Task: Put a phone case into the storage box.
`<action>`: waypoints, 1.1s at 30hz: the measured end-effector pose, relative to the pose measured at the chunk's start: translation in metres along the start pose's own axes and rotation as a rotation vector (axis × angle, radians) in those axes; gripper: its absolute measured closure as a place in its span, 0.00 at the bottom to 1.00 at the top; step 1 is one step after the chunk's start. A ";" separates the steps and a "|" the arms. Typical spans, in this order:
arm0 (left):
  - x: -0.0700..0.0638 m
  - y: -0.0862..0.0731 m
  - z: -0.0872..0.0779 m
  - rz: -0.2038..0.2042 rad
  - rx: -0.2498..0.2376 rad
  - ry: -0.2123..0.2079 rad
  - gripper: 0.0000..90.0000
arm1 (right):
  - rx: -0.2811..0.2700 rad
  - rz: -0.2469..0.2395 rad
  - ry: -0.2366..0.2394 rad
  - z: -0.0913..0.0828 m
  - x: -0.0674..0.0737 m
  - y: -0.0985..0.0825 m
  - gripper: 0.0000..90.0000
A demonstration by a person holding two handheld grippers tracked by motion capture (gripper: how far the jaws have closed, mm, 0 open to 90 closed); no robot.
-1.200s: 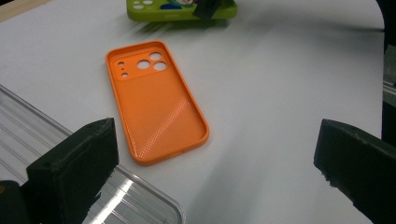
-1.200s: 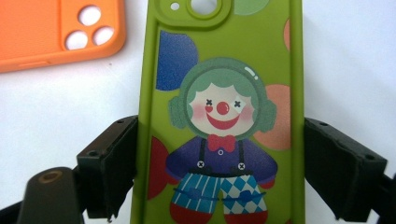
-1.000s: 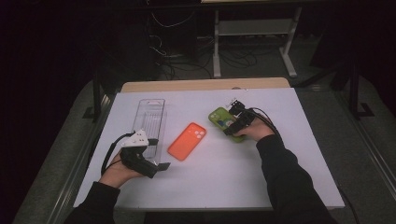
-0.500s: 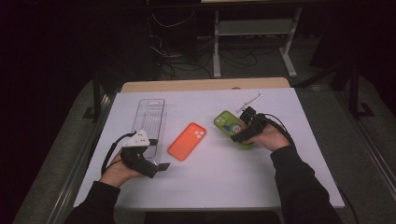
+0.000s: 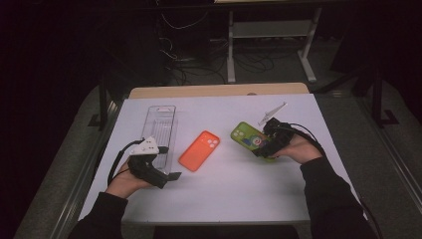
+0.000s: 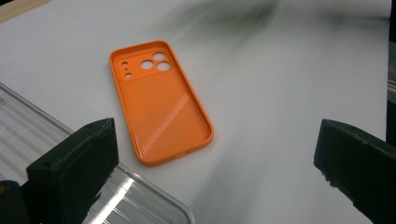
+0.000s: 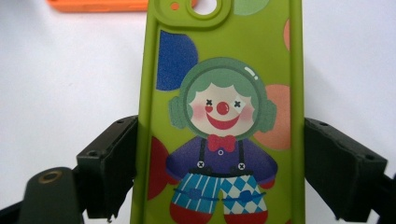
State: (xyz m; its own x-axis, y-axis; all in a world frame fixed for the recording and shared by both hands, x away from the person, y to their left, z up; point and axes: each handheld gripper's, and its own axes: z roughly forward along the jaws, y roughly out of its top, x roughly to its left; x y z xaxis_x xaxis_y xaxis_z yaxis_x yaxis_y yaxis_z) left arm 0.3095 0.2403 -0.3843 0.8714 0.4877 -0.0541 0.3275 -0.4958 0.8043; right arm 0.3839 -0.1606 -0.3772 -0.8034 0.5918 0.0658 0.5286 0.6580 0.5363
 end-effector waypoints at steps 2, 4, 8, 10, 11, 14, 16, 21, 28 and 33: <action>0.000 0.002 0.000 0.013 0.007 -0.001 0.00 | 0.003 -0.049 0.004 -0.001 0.000 -0.001 0.17; -0.002 0.009 0.000 0.014 -0.001 -0.004 0.00 | -0.001 -0.079 0.021 -0.002 0.001 -0.001 0.17; -0.004 0.020 0.005 0.017 -0.020 -0.010 0.00 | -0.004 -0.097 0.040 -0.006 0.004 0.001 0.17; -0.006 0.025 0.008 0.030 -0.024 -0.016 0.00 | -0.003 -0.109 0.042 -0.007 0.005 0.002 0.17; -0.006 0.025 0.008 0.030 -0.024 -0.016 0.00 | -0.003 -0.109 0.042 -0.007 0.005 0.002 0.17; -0.007 0.034 0.012 0.049 -0.023 -0.030 0.00 | 0.004 -0.117 0.060 -0.009 0.007 0.002 0.17; -0.007 0.040 0.015 0.054 -0.027 -0.034 0.00 | 0.011 -0.126 0.071 -0.010 0.007 0.002 0.17; -0.005 0.056 0.030 0.071 -0.028 -0.062 0.00 | 0.020 -0.146 0.074 -0.012 0.009 0.004 0.17; -0.004 0.064 0.048 0.091 0.000 -0.134 0.00 | 0.020 -0.161 0.076 -0.014 0.009 0.005 0.17; -0.004 0.074 0.061 0.117 0.021 -0.169 0.00 | 0.024 -0.177 0.078 -0.013 0.010 0.006 0.17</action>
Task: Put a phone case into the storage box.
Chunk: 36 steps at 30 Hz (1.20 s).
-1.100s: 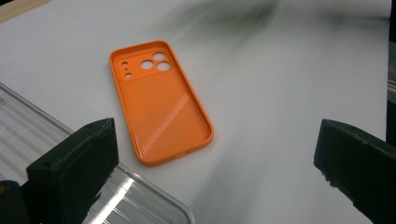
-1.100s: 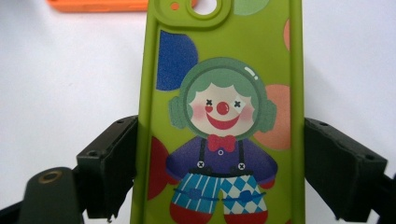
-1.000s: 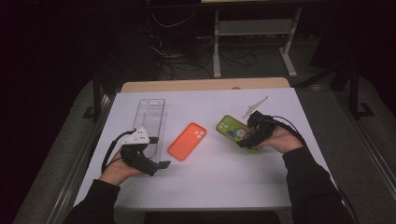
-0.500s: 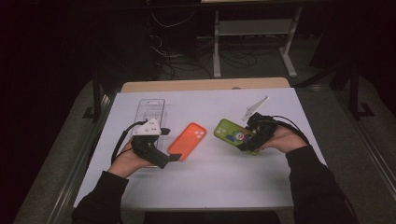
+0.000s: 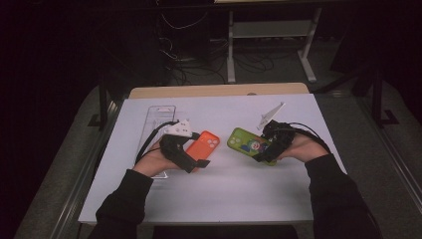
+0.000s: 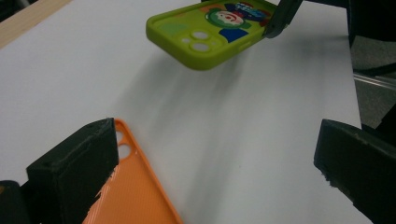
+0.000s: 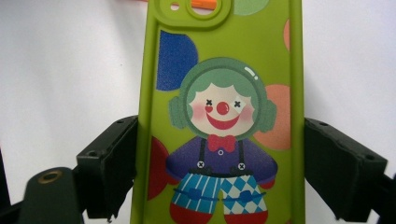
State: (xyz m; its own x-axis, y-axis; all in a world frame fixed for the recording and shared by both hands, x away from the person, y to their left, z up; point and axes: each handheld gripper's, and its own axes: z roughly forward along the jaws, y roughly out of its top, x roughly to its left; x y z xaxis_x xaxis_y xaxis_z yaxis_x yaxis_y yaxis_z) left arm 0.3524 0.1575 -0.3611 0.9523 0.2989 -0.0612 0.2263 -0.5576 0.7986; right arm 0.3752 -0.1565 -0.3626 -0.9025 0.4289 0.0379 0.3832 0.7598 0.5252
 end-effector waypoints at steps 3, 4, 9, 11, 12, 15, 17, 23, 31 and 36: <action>0.002 0.006 0.007 0.018 -0.001 -0.024 0.00 | 0.001 -0.015 0.007 0.001 0.002 0.001 0.17; 0.002 0.006 0.007 0.018 -0.001 -0.024 0.00 | -0.001 -0.018 0.010 0.002 0.002 0.001 0.17; 0.004 0.007 0.010 0.040 0.014 -0.052 0.00 | 0.020 -0.063 0.024 0.009 0.010 0.006 0.17; 0.003 0.007 0.009 0.039 0.020 -0.051 0.00 | 0.028 -0.077 0.038 0.012 0.013 0.008 0.17; 0.002 0.007 0.010 0.038 0.015 -0.055 0.00 | 0.028 -0.077 0.038 0.012 0.013 0.008 0.17; 0.000 0.008 0.009 0.054 0.031 -0.066 0.00 | 0.032 -0.112 0.055 0.018 0.021 0.012 0.17; -0.002 0.008 0.010 0.055 0.027 -0.078 0.00 | 0.032 -0.127 0.060 0.020 0.023 0.013 0.17; -0.005 0.007 0.008 0.086 0.047 -0.099 0.00 | 0.029 -0.190 0.100 0.024 0.036 0.020 0.17; -0.013 0.007 0.013 0.119 0.069 -0.131 0.00 | 0.035 -0.235 0.140 0.026 0.045 0.024 0.17; -0.018 0.007 0.016 0.128 0.096 -0.137 0.00 | 0.047 -0.254 0.153 0.029 0.050 0.025 0.17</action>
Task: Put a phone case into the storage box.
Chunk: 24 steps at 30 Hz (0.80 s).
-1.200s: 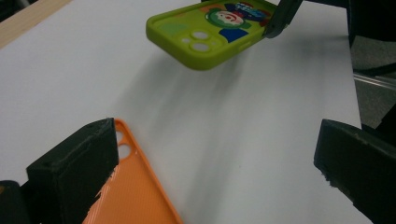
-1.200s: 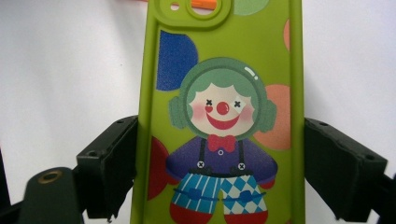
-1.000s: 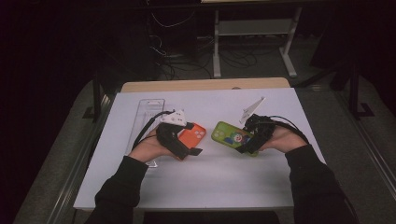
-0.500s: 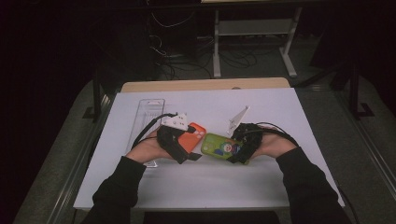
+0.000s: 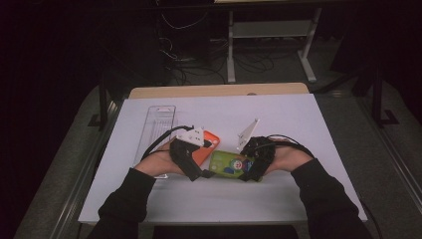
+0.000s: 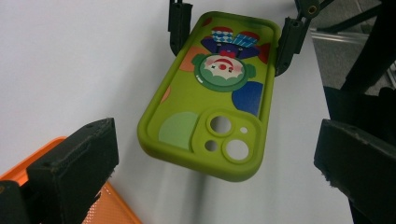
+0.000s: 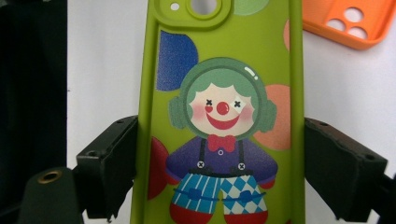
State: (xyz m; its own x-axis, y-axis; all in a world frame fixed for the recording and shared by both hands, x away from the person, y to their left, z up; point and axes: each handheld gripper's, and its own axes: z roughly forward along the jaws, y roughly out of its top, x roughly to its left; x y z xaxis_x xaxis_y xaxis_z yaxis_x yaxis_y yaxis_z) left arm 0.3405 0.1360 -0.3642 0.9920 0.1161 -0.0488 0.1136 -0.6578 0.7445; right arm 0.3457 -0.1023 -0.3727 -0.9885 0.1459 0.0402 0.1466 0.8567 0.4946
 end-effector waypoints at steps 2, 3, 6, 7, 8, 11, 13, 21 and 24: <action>-0.002 0.000 0.002 0.004 0.005 -0.005 0.00 | 0.005 -0.003 0.007 0.001 0.002 0.001 0.17; -0.004 0.001 0.003 0.013 0.007 -0.008 0.00 | 0.008 -0.005 0.010 0.002 0.003 0.002 0.17; -0.007 0.002 0.007 0.038 0.022 -0.021 0.00 | 0.014 -0.023 0.018 0.003 0.006 0.006 0.17; -0.007 0.002 0.007 0.038 0.022 -0.021 0.00 | 0.014 -0.023 0.018 0.003 0.006 0.006 0.17; -0.008 0.003 0.009 0.060 0.034 -0.025 0.00 | 0.014 -0.034 0.018 0.003 0.008 0.008 0.17; -0.011 0.003 0.013 0.071 0.053 -0.035 0.00 | 0.010 -0.038 0.023 0.003 0.010 0.010 0.17; -0.012 0.004 0.015 0.078 0.057 -0.031 0.00 | 0.013 -0.044 0.025 0.004 0.010 0.010 0.17; -0.017 0.005 0.025 0.088 0.090 -0.046 0.00 | 0.010 -0.084 0.033 0.004 0.017 0.015 0.17; -0.019 0.005 0.029 0.095 0.096 -0.055 0.00 | 0.007 -0.093 0.038 0.004 0.019 0.016 0.17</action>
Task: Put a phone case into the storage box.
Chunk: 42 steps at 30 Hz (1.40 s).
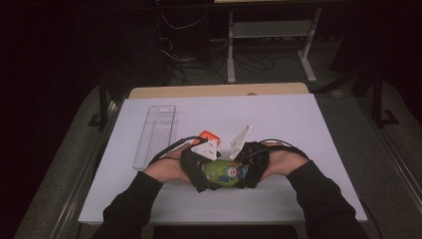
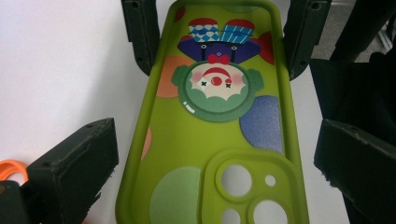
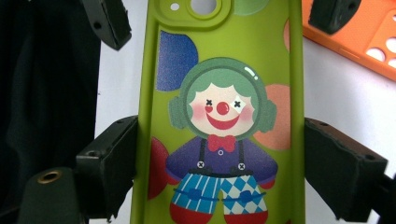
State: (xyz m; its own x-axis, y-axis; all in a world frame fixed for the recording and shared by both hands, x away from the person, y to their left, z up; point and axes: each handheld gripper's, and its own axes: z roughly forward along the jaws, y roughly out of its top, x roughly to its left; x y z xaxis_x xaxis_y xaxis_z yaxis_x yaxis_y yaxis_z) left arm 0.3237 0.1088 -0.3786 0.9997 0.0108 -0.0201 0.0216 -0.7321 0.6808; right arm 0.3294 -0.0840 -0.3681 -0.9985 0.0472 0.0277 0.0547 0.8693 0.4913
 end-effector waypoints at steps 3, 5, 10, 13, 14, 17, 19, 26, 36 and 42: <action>0.000 0.000 0.002 0.000 0.001 -0.002 0.00 | -0.004 -0.010 0.001 0.000 0.002 0.002 0.17; 0.001 0.000 0.003 0.010 0.009 -0.008 0.00 | -0.005 -0.020 0.005 0.000 0.003 0.004 0.17; 0.001 0.000 0.006 0.004 0.022 -0.020 0.00 | -0.009 -0.032 -0.005 0.000 0.004 0.005 0.17; 0.001 -0.001 0.006 -0.003 0.025 -0.016 0.00 | -0.010 -0.035 -0.005 -0.001 0.005 0.005 0.17; 0.001 -0.001 0.006 -0.002 0.025 -0.019 0.00 | -0.010 -0.035 -0.005 -0.001 0.005 0.005 0.17; 0.002 -0.001 0.004 0.003 0.023 -0.025 0.01 | -0.016 -0.037 -0.008 -0.002 0.006 0.005 0.17; 0.002 -0.002 0.003 0.005 0.021 -0.029 0.04 | -0.020 -0.039 -0.007 -0.003 0.006 0.006 0.17; 0.003 -0.003 0.002 0.003 0.014 -0.038 0.10 | -0.020 -0.041 -0.011 -0.005 0.006 0.005 0.17; 0.006 -0.004 0.003 -0.013 0.026 -0.078 0.16 | -0.016 -0.045 -0.015 -0.004 0.006 0.005 0.17; 0.005 -0.004 0.004 -0.007 0.039 -0.072 0.17 | -0.008 -0.050 -0.012 -0.002 0.007 0.005 0.17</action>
State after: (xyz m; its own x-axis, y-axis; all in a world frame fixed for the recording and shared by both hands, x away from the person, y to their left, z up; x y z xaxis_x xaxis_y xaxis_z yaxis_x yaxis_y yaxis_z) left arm 0.3285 0.1094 -0.3846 0.9964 -0.0320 -0.0786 0.0270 -0.7581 0.6515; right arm 0.3230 -0.0800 -0.3639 -0.9999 0.0101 -0.0078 0.0049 0.8666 0.4989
